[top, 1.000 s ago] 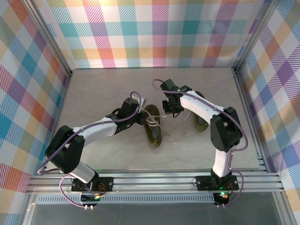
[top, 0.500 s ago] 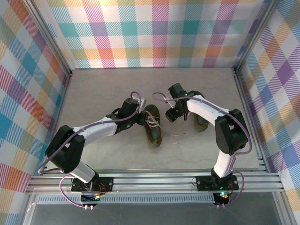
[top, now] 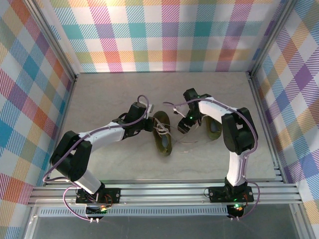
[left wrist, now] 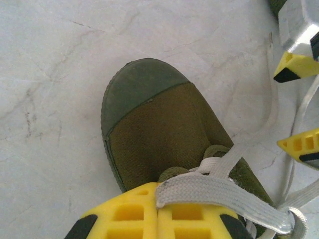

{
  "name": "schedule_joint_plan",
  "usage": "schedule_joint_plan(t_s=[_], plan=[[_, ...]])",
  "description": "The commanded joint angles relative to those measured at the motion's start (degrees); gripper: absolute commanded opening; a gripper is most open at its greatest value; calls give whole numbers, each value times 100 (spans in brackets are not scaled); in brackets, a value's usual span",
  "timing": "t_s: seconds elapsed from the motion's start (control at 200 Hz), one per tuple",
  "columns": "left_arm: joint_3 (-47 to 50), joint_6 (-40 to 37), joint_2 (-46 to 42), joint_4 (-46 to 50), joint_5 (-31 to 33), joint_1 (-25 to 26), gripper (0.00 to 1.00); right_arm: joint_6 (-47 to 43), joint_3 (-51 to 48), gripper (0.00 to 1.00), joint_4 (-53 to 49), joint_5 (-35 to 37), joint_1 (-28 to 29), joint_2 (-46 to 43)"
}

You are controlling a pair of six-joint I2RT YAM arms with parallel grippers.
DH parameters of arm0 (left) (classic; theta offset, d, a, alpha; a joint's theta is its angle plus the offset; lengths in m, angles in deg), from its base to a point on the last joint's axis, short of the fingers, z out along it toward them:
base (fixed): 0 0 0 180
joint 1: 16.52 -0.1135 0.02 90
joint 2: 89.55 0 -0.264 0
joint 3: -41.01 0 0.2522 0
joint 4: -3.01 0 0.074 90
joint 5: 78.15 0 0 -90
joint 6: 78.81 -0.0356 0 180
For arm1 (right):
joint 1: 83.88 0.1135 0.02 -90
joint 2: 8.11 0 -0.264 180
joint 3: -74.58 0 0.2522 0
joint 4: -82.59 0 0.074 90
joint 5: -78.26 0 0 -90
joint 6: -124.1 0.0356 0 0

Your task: Tie the shoes

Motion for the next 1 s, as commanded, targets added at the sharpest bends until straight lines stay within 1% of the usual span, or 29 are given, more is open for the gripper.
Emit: schedule_joint_plan(t_s=[0.0, 0.28, 0.38, 0.445, 0.5, 0.555, 0.575, 0.61, 0.645, 0.725, 0.89, 0.935, 0.995], plan=[[-123, 101, 78, 96, -161, -69, 0, -217, 221, 84, -177, -245, 45, 136], [-162, 92, 152, 115, -277, -78, 0, -269, 212, 83, -80, 109, 167, 390], [-151, 92, 144, 118, -263, -78, 0, -260, 205, 79, -41, 316, 190, 469], [-144, 92, 127, 122, -263, -81, 0, -251, 165, 75, -28, 381, 194, 469], [-135, 92, 117, 123, -258, -87, 0, -204, 130, 69, -30, 375, 194, 435], [-132, 92, 117, 126, -254, -87, 0, -144, 86, 59, -20, 364, 219, 368], [-132, 91, 117, 124, -254, -87, 0, -115, 74, 53, -19, 358, 227, 347], [-132, 92, 117, 127, -263, -87, 0, -48, 53, 36, -14, 350, 238, 306], [-132, 92, 117, 127, -263, -87, 0, 36, 20, 23, -3, 336, 247, 269], [-135, 100, 108, 129, -271, -96, 0, 220, -64, 0, 94, 352, 282, 137], [-140, 179, 75, 97, -284, -105, 0, 848, -49, 0, 384, 781, 308, -452], [-128, 212, 52, 85, -319, -105, 0, 1112, 26, 0, 350, 931, 309, -638], [-130, 323, 21, 87, -290, -113, 0, 1700, 182, 0, 177, 1090, 308, -878]])
